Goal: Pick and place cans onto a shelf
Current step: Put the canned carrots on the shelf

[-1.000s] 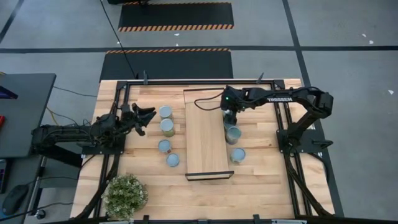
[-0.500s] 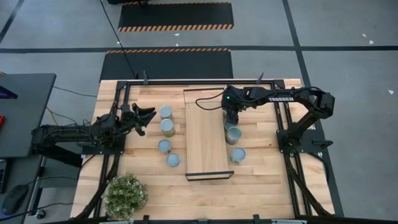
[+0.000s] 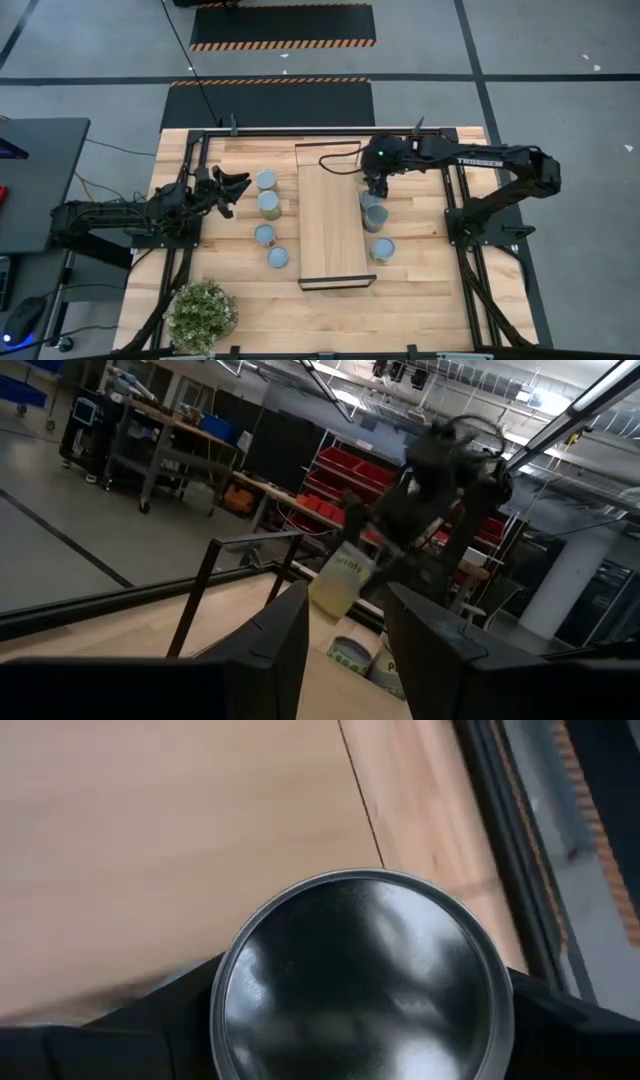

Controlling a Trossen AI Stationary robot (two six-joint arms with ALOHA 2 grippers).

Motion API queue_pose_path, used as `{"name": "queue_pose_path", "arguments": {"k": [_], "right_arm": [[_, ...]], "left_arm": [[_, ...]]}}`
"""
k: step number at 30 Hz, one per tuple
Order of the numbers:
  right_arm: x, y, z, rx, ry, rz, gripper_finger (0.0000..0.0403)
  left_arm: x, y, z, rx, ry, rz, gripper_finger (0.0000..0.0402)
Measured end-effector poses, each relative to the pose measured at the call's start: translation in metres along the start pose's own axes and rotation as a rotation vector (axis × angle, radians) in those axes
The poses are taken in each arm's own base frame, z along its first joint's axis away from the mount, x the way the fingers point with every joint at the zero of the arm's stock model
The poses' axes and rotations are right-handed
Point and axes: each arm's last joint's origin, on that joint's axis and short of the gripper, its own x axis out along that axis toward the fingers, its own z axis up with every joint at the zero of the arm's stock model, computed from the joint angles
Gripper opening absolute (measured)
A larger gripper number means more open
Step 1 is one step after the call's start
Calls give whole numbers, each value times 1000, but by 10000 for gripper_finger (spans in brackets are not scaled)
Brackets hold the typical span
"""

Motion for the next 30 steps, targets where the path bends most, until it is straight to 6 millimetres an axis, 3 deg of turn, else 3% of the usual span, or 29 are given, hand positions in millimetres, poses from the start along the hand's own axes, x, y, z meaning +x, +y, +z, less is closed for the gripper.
{"name": "queue_pose_path", "arguments": {"k": [5,11,19,30], "right_arm": [[-9,11,27,-40,-58,70,328],[18,21,40,-112,8,109,328],[52,8,38,-112,94,99,328],[60,-6,34,-77,106,133,331]], "left_arm": [[0,0,0,0,-2,4,139],[0,0,0,8,-8,15,139],[0,1,1,11,-17,37,139],[0,1,1,9,-20,38,139]]}}
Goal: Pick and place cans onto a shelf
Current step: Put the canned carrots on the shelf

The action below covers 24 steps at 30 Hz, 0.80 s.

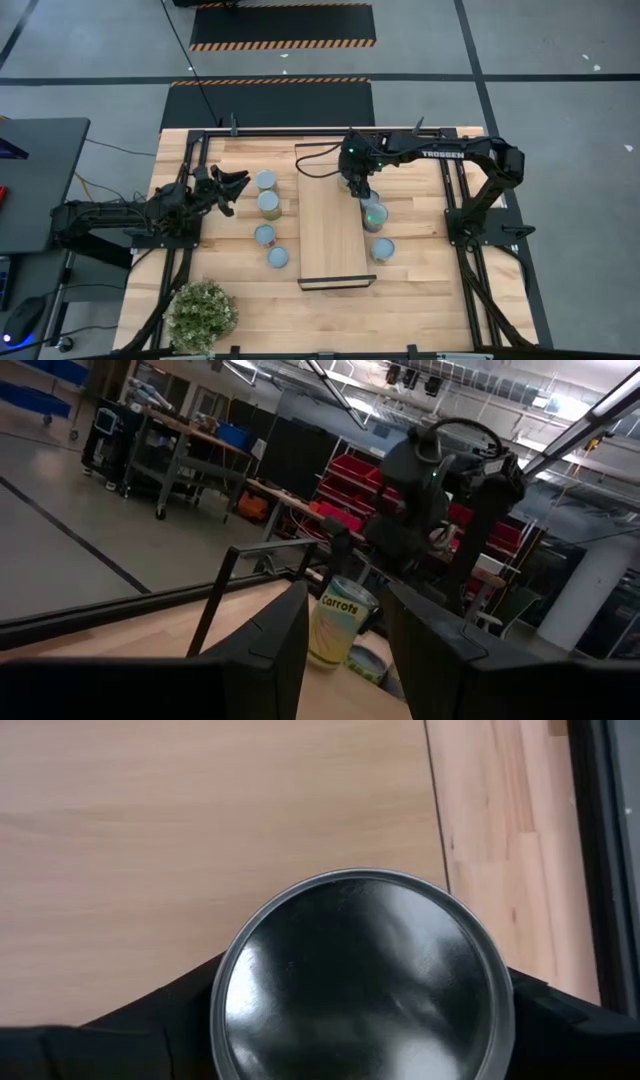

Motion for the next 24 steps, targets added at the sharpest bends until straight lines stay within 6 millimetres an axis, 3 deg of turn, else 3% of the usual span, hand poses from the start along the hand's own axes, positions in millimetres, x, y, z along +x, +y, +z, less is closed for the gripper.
{"name": "queue_pose_path", "arguments": {"k": [24], "right_arm": [[0,1,4,19,-37,7,364]], "left_arm": [[0,0,0,-17,2,1,139]]}}
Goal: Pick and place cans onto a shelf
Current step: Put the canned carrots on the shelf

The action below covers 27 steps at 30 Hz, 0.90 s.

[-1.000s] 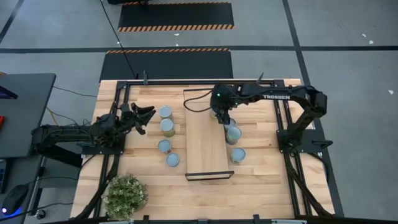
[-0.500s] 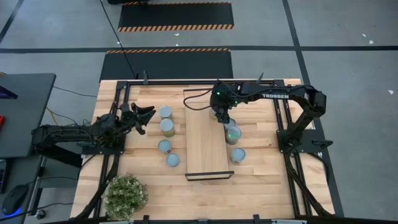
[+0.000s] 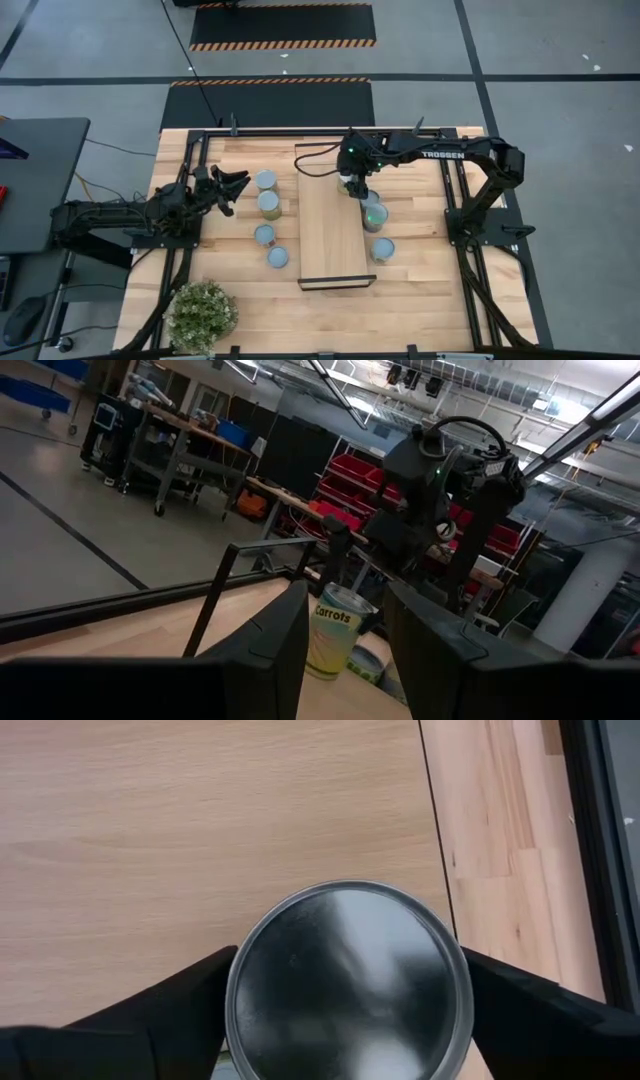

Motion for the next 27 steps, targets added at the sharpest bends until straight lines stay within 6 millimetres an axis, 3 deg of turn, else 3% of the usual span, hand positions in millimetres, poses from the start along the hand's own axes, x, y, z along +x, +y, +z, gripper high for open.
{"name": "queue_pose_path", "arguments": {"k": [18,27], "right_arm": [[-2,33,7,-167,47,-213,368],[-2,36,8,-179,46,-236,368]], "left_arm": [[0,0,0,3,1,0,139],[0,0,0,10,0,0,139]]}}
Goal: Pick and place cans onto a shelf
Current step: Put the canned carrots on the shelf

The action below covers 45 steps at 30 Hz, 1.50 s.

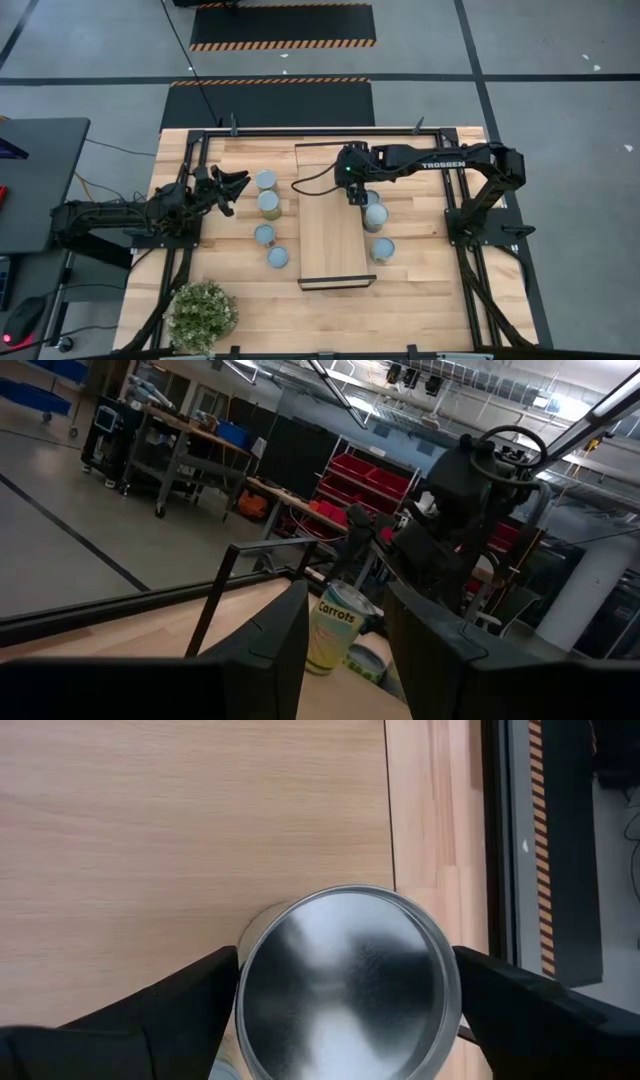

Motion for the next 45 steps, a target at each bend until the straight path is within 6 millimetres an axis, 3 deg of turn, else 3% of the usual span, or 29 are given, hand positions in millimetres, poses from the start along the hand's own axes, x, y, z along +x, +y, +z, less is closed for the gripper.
{"name": "queue_pose_path", "arguments": {"k": [12,21,25,31,39,45], "right_arm": [[-2,-1,2,-20,-1,-24,397],[-24,-4,25,-20,-97,-54,399],[-31,3,29,-23,-98,-99,395],[-34,26,22,29,-15,-125,392],[-46,71,10,1,-27,-195,391],[-54,75,-22,95,-123,-266,391]], "left_arm": [[0,0,0,-3,0,0,139],[0,0,0,-14,2,0,139],[0,0,0,115,2,-1,139],[0,0,0,362,1,0,140],[0,-1,1,283,-14,-4,139],[0,-1,4,296,-41,-9,139]]}}
